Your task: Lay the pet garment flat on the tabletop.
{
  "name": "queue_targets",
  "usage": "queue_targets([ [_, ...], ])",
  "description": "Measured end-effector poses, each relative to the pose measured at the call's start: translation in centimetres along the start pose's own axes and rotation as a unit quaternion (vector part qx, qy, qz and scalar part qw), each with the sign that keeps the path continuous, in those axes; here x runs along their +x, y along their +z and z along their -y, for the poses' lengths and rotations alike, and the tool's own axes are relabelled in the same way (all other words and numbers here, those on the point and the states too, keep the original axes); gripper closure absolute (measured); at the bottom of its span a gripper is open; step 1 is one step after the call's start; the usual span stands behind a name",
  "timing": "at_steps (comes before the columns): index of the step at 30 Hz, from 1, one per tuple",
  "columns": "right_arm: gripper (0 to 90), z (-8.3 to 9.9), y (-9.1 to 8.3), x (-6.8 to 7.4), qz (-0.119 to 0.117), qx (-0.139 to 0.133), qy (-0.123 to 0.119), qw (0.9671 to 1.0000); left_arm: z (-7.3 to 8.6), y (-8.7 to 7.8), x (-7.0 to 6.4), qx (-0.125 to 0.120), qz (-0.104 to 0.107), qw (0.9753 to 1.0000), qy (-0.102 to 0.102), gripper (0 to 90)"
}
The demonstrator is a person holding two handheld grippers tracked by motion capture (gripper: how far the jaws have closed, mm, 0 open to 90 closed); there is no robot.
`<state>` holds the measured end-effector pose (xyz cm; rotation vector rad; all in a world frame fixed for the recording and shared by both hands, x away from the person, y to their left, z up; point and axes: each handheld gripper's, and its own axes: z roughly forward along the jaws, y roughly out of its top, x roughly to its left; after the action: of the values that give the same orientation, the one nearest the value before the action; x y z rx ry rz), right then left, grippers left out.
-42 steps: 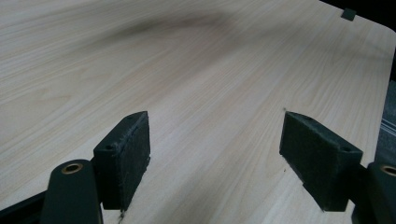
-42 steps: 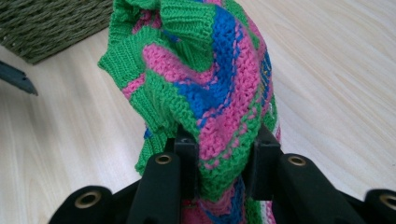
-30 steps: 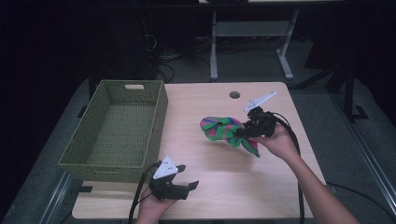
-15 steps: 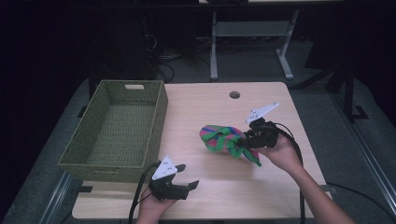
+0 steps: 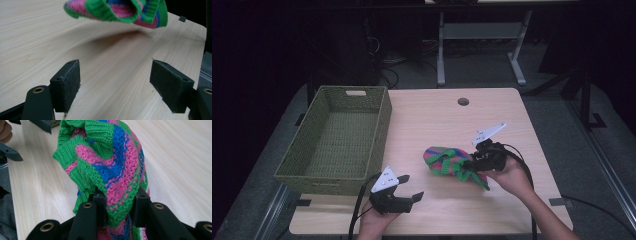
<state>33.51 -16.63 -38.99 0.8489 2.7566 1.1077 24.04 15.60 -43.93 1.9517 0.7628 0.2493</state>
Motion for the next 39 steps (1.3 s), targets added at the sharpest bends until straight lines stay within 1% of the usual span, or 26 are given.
queue_targets([
  [1, 70.2, 0.2, 0.2, 0.1, 0.0, 0.004, 0.002, 1.0, 0.0, 0.0, 0.0, -0.001, 0.0, 1.0, 0.0, 24.0],
  [2, 70.3, 0.6, 0.9, 0.2, -0.006, 0.008, 0.003, 0.9999, 0.0, 0.0, 0.0, -0.001, 0.001, 1.0, 0.001, 24.0],
  [3, 70.3, 0.6, 0.9, 0.2, -0.006, 0.008, 0.003, 0.9999, 0.0, 0.0, 0.0, 0.002, 0.001, 1.0, 0.002, 24.0],
  [4, 70.2, 0.9, 1.4, 0.3, -0.009, 0.013, 0.007, 0.9998, 0.0, 0.0, 0.0, 0.0, 0.001, 1.0, 0.002, 24.0],
  [5, 70.2, 0.9, 1.4, 0.3, -0.009, 0.013, 0.007, 0.9998, 0.0, 0.1, 0.0, 0.0, 0.002, 1.0, 0.005, 24.0],
  [8, 70.2, 1.3, 2.4, 0.6, -0.017, 0.022, 0.011, 0.9995, 0.0, 0.1, -0.1, 0.001, 0.003, 1.0, 0.004, 24.0],
  [9, 70.2, 1.5, 2.8, 0.7, -0.021, 0.026, 0.011, 0.9994, 0.0, 0.1, -0.1, 0.002, 0.003, 1.0, 0.004, 24.0],
  [10, 70.2, 1.7, 3.7, 0.9, -0.025, 0.029, 0.012, 0.9992, 0.0, 0.1, -0.1, 0.002, 0.003, 1.0, 0.004, 24.0],
  [11, 70.2, 1.7, 3.7, 0.9, -0.025, 0.029, 0.012, 0.9992, 0.0, 0.0, -0.1, 0.001, 0.003, 1.0, 0.004, 24.0],
  [12, 70.1, 1.9, 4.5, 1.1, -0.032, 0.032, 0.015, 0.9989, 0.0, 0.0, -0.1, -0.001, 0.002, 1.0, 0.003, 24.0],
  [13, 70.1, 1.9, 4.5, 1.1, -0.032, 0.032, 0.015, 0.9989, 0.0, 0.0, -0.1, -0.001, 0.002, 1.0, 0.002, 24.0],
  [16, 69.5, 2.0, 5.2, 1.4, -0.035, 0.033, 0.025, 0.9985, 0.0, 0.0, 0.0, 0.0, 0.003, 1.0, 0.002, 24.0],
  [17, 69.5, 1.9, 5.4, 1.5, -0.034, 0.036, 0.025, 0.9985, 0.0, 0.0, 0.0, -0.001, 0.003, 1.0, 0.002, 24.0],
  [18, 69.2, 2.0, 5.5, 1.7, -0.032, 0.037, 0.021, 0.9986, 0.0, 0.0, 0.0, -0.001, 0.004, 1.0, 0.002, 24.0],
  [20, 68.4, 2.1, 5.7, 1.9, -0.034, 0.038, 0.028, 0.9983, 0.0, 0.1, 0.0, -0.001, 0.004, 1.0, 0.002, 24.0],
  [22, 66.9, 2.3, 6.0, 2.1, -0.04, 0.04, 0.029, 0.998, 0.0, 0.1, 0.0, 0.003, 0.005, 1.0, 0.004, 24.0],
  [24, 65.3, 2.6, 6.4, 2.3, -0.047, 0.043, 0.037, 0.9973, 0.0, 0.1, -0.1, 0.004, 0.004, 1.0, 0.006, 24.0],
  [26, 64.8, 2.7, 6.7, 2.4, -0.049, 0.041, 0.043, 0.9971, 0.1, 0.1, -0.1, 0.004, 0.005, 1.0, 0.005, 24.0],
  [27, 64.5, 2.8, 6.8, 2.5, -0.05, 0.038, 0.05, 0.9968, 0.1, 0.1, -0.1, 0.006, 0.004, 1.0, 0.006, 24.0],
  [30, 62.1, 2.9, 6.8, 2.5, -0.052, 0.032, 0.053, 0.9967, 0.1, 0.2, 0.0, 0.006, 0.005, 1.0, 0.003, 24.0],
  [32, 58.9, 3.0, 6.8, 2.5, -0.054, 0.031, 0.052, 0.9967, 0.1, 0.1, 0.0, 0.005, 0.004, 1.0, 0.004, 24.0],
  [33, 54.6, 3.0, 6.7, 2.5, -0.055, 0.031, 0.052, 0.9966, 0.1, 0.1, 0.1, 0.005, 0.004, 1.0, 0.003, 24.0],
  [34, 48.6, 2.9, 6.6, 2.6, -0.061, 0.031, 0.057, 0.996, 0.1, 0.1, 0.1, 0.005, 0.004, 1.0, 0.002, 24.0],
  [35, 48.6, 2.9, 6.6, 2.6, -0.061, 0.031, 0.057, 0.996, 0.1, 0.1, 0.1, 0.006, 0.004, 1.0, 0.002, 24.0],
  [39, 41.6, 2.7, 6.0, 3.0, -0.061, 0.035, 0.043, 0.9966, 0.1, 0.0, 0.2, 0.007, 0.002, 1.0, 0.002, 24.0],
])
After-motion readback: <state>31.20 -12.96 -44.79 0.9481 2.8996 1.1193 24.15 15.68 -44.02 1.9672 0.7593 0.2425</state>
